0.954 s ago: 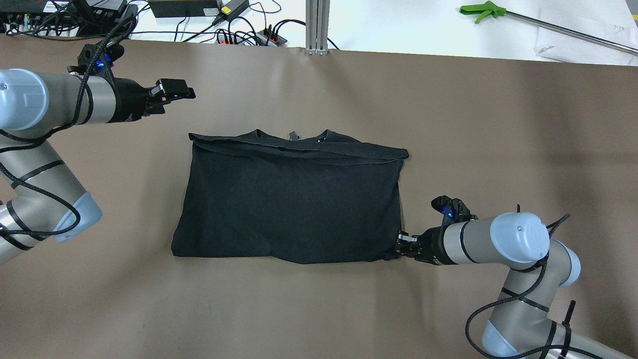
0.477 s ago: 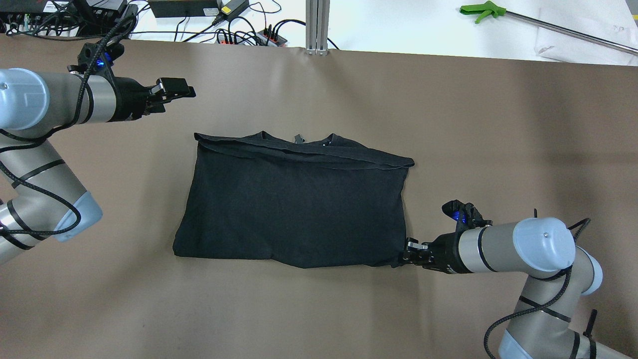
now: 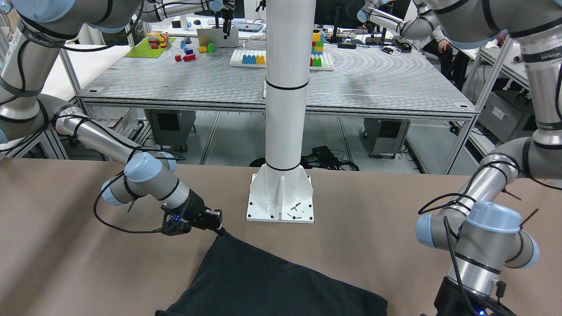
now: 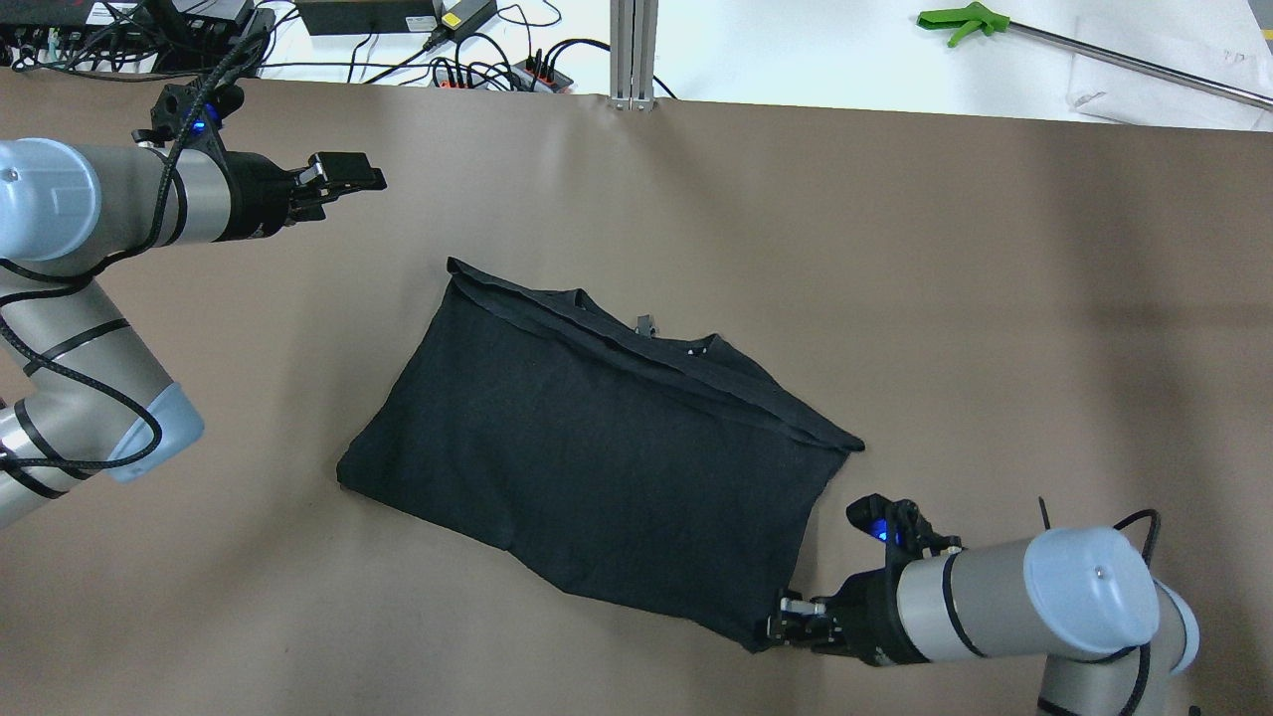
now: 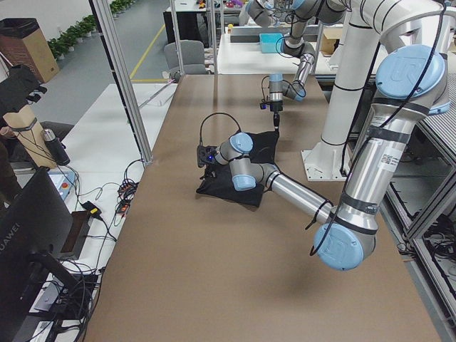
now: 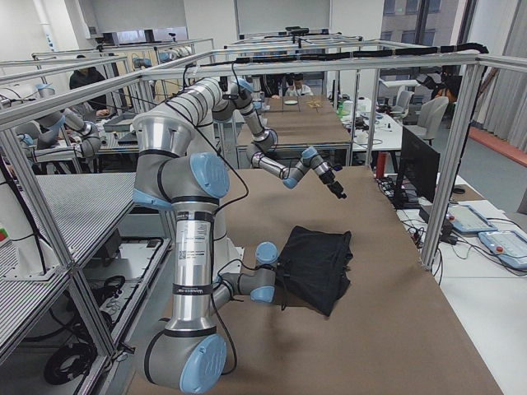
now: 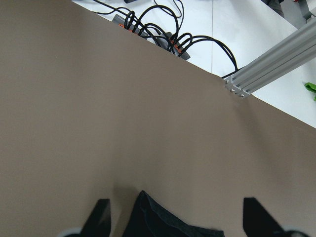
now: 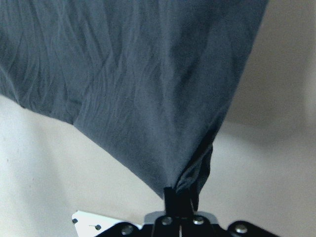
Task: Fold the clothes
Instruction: 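Grasp the folded edge with the right gripper and drag it toward the robot, then release the right gripper and grasp the shirt side with the left gripper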
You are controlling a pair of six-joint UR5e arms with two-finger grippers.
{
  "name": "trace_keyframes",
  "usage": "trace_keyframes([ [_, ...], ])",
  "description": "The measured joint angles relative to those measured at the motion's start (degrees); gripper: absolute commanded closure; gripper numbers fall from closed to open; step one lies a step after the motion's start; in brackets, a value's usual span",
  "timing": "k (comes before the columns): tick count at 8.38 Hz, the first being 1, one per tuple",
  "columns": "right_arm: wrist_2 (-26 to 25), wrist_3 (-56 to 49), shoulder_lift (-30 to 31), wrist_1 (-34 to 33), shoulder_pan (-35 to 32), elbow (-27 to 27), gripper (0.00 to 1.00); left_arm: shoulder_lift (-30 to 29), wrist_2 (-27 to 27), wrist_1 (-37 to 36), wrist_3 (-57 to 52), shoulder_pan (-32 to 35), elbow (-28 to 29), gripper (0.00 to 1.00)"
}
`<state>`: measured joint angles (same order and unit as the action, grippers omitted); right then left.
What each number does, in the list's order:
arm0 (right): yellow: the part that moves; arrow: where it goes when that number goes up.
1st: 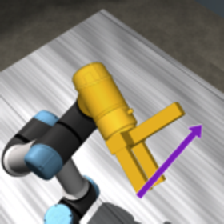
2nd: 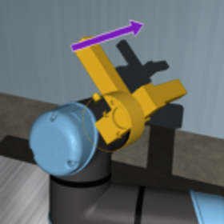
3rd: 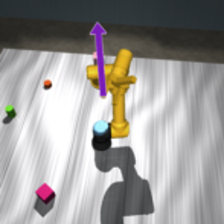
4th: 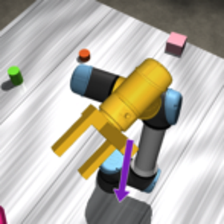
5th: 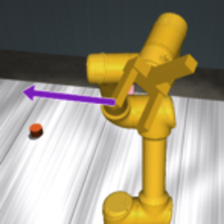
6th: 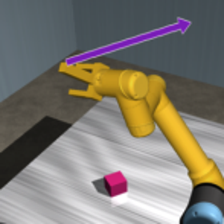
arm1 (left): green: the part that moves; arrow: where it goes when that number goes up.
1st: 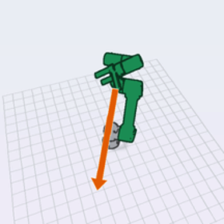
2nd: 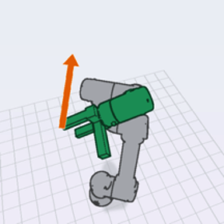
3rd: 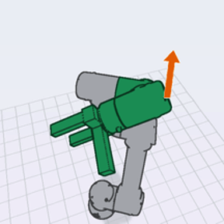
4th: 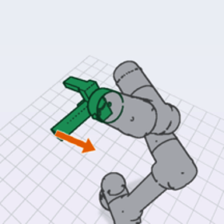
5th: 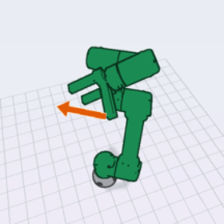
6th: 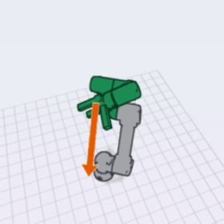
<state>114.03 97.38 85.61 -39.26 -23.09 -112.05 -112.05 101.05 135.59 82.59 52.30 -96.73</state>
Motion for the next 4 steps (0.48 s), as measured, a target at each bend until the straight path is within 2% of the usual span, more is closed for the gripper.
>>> trace_keyframes([
  [1, 0.0, 0.3, 0.1, 0.0, 3.2, -1.4, 1.00, 0.0, 0.0, 0.0, -0.4, 0.0, 0.1, 0.06],
  [2, 0.0, 0.4, 0.2, 0.0, 5.2, -2.6, 0.36, 0.1, 0.0, 0.0, -0.8, 0.0, 0.1, 0.06],
  [3, 0.0, 0.5, 0.3, 0.0, 6.2, -3.4, 0.06, 0.1, 0.0, 0.0, -1.2, 0.0, 0.2, 0.06],
  [4, -0.1, 0.5, 0.4, 0.0, 6.4, -3.7, 0.06, 0.2, 0.0, 0.0, -1.3, 0.1, 0.2, 0.06],
])
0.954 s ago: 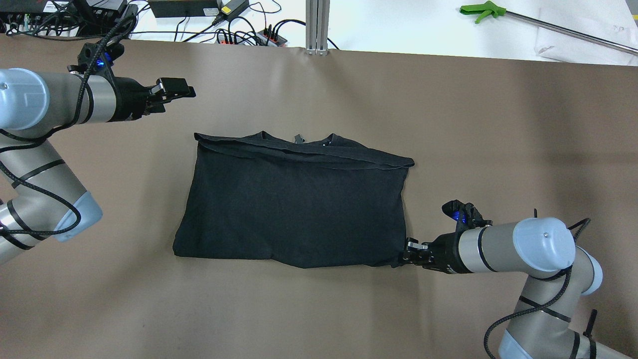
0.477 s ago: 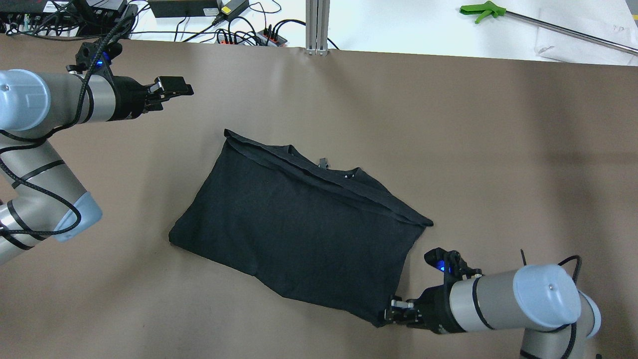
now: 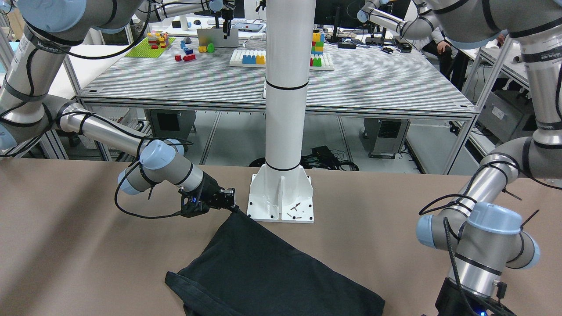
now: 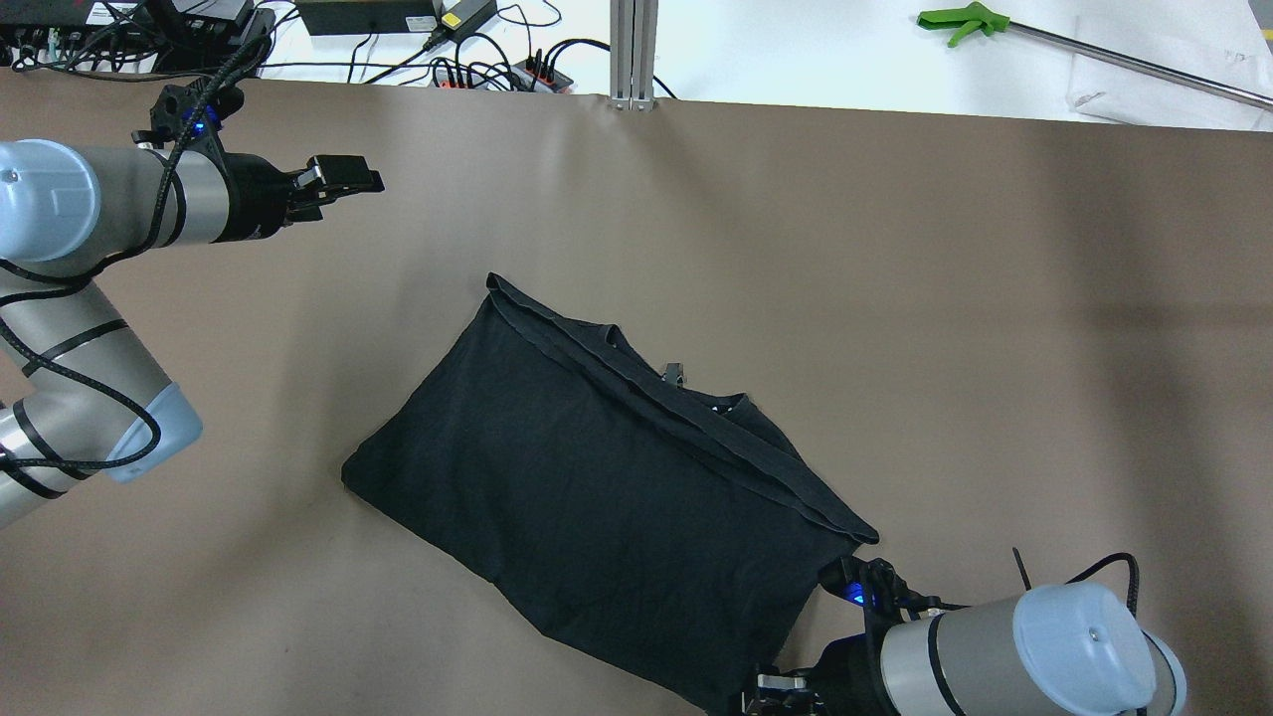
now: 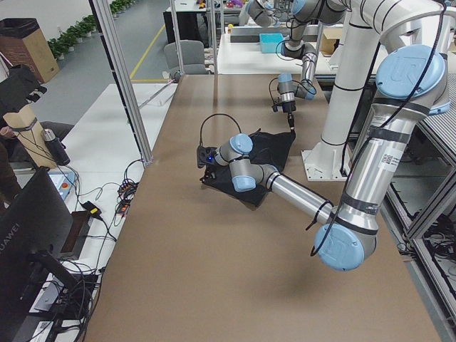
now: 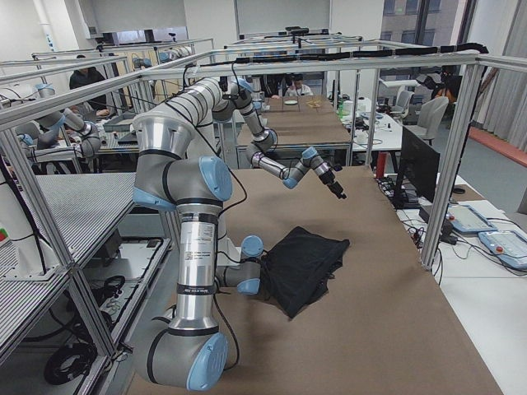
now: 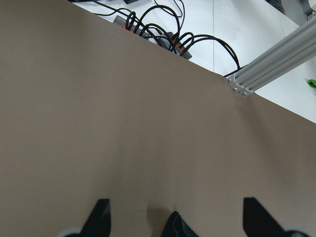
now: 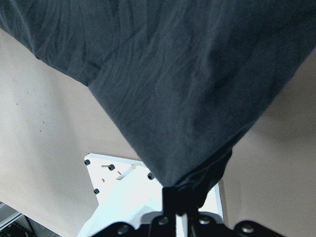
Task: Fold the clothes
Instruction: 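Release the right gripper and grasp the shirt side with the left gripper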
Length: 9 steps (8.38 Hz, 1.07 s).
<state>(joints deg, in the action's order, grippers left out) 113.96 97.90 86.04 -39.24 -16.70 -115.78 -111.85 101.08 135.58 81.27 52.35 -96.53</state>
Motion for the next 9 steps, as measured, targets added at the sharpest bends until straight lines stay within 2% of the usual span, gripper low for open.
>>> trace_keyframes([
  [2, -0.7, -0.1, 0.8, 0.1, -2.4, 0.0, 0.06, 0.1, 0.5, -0.2, 0.0, 0.0, 0.0, 0.06],
  [6, 1.1, -3.9, -2.1, -3.5, -18.2, 3.7, 0.06, 2.4, 6.6, -0.2, 2.3, -1.3, -2.7, 0.06],
  [8, 1.2, -8.7, -4.4, -7.3, -21.8, 4.8, 0.06, 8.0, 5.1, -0.2, 7.1, -5.9, -7.9, 0.06],
  [9, 1.1, -10.4, -4.8, -8.1, -22.6, 5.0, 0.06, 10.3, 0.9, -0.2, 9.0, -10.2, -9.2, 0.06],
])
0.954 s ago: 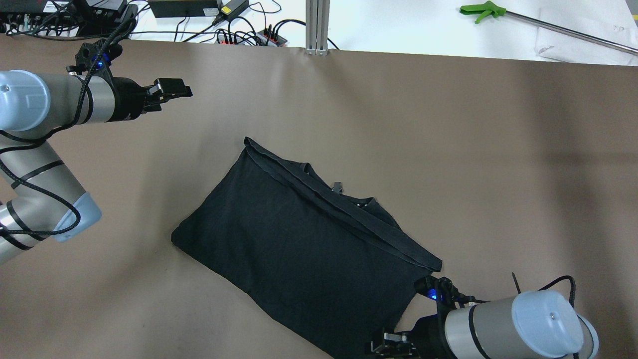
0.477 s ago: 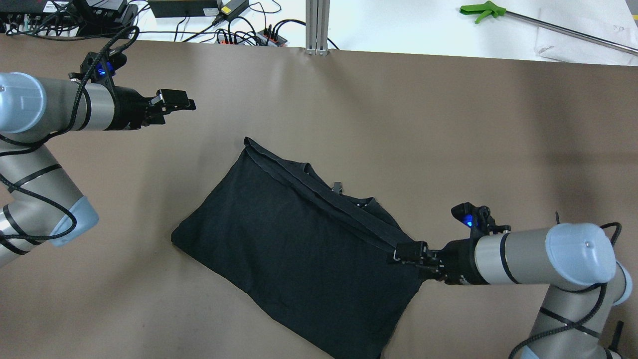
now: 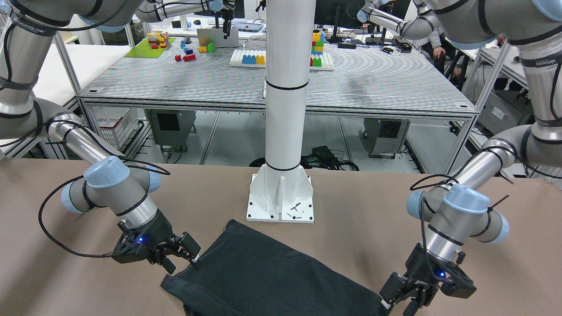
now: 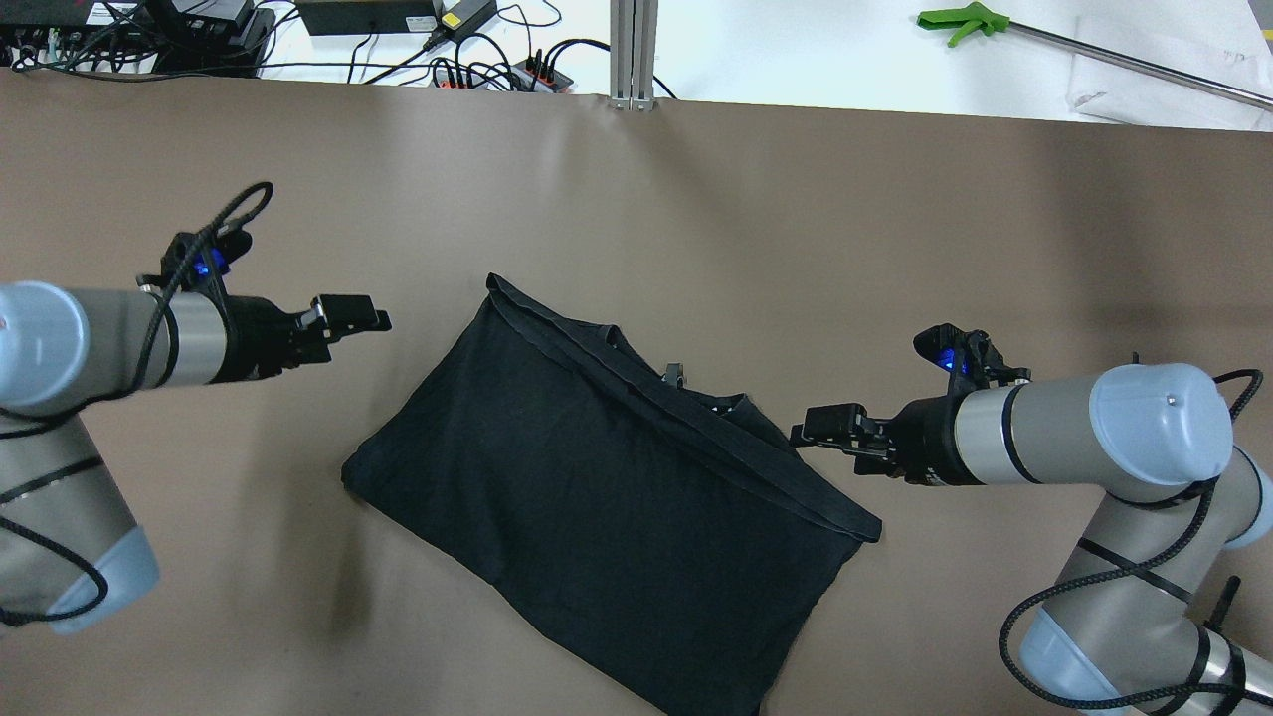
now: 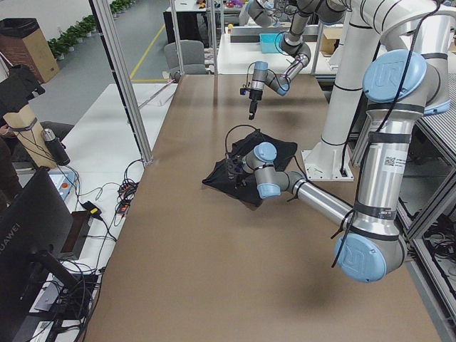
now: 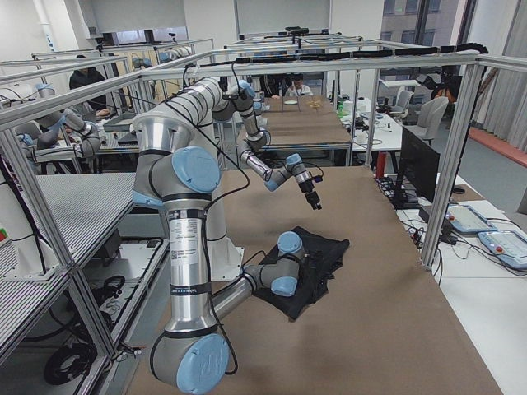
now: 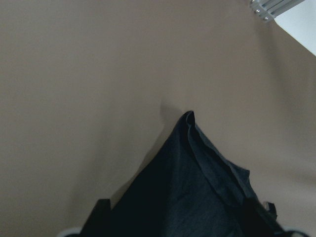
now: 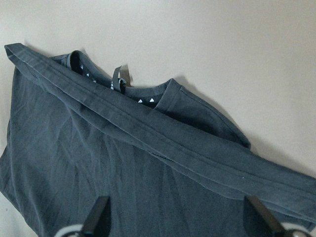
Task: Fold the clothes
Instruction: 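Release the right gripper and grasp the shirt side with the left gripper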
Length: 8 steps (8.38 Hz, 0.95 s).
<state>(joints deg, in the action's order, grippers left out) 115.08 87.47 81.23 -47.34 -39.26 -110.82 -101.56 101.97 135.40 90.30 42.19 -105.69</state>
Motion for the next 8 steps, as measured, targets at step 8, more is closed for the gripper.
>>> trace_keyframes([
  [8, -2.0, -0.6, 0.0, -0.5, -0.6, -0.2, 0.06, 8.8, -12.4, 2.5, 3.3, -14.9, -1.7, 0.06],
])
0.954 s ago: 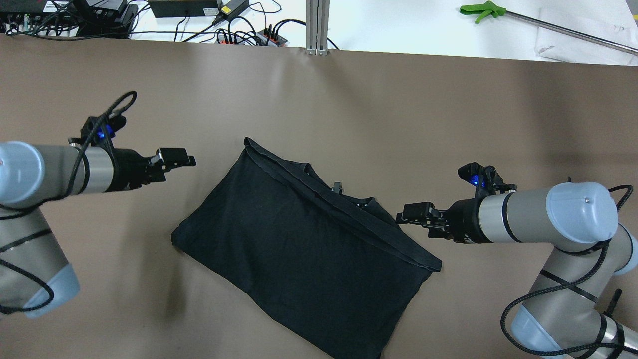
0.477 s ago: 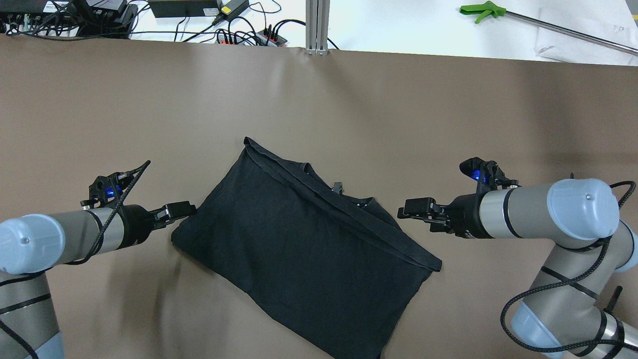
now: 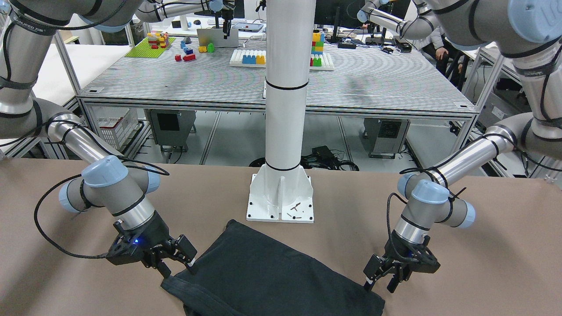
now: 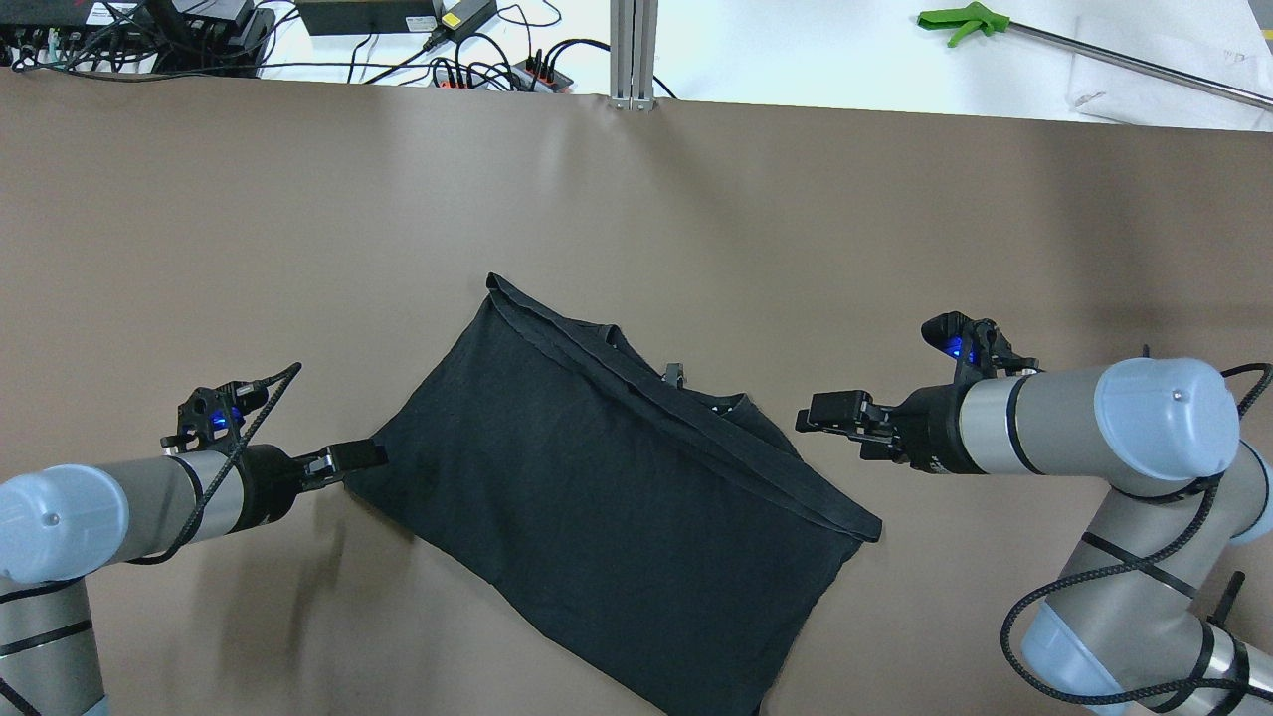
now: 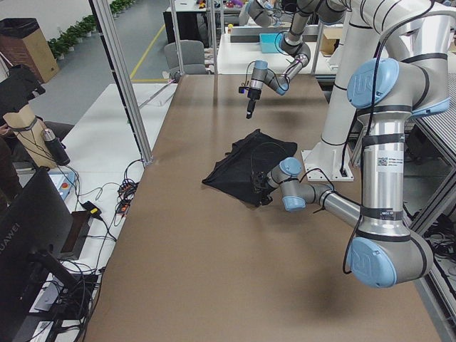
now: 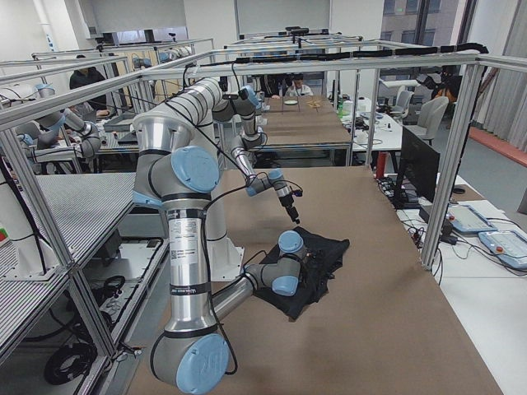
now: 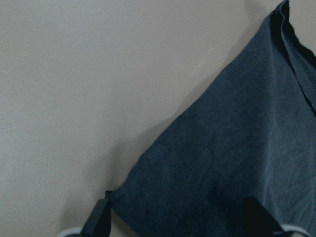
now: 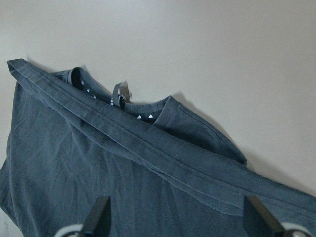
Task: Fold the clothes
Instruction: 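Release the right gripper and grasp the shirt side with the left gripper, then lift the shirt side with the left gripper and fold it over the shirt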
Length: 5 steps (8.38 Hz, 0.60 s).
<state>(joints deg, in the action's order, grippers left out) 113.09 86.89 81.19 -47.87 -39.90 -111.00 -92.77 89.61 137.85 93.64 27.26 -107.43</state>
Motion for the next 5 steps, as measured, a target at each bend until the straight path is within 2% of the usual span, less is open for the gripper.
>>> trace_keyframes([
  [5, -0.6, 0.1, -0.1, 0.0, 0.0, 0.1, 0.06, -1.4, -0.1, 2.4, 0.0, -0.7, 5.0, 0.06],
])
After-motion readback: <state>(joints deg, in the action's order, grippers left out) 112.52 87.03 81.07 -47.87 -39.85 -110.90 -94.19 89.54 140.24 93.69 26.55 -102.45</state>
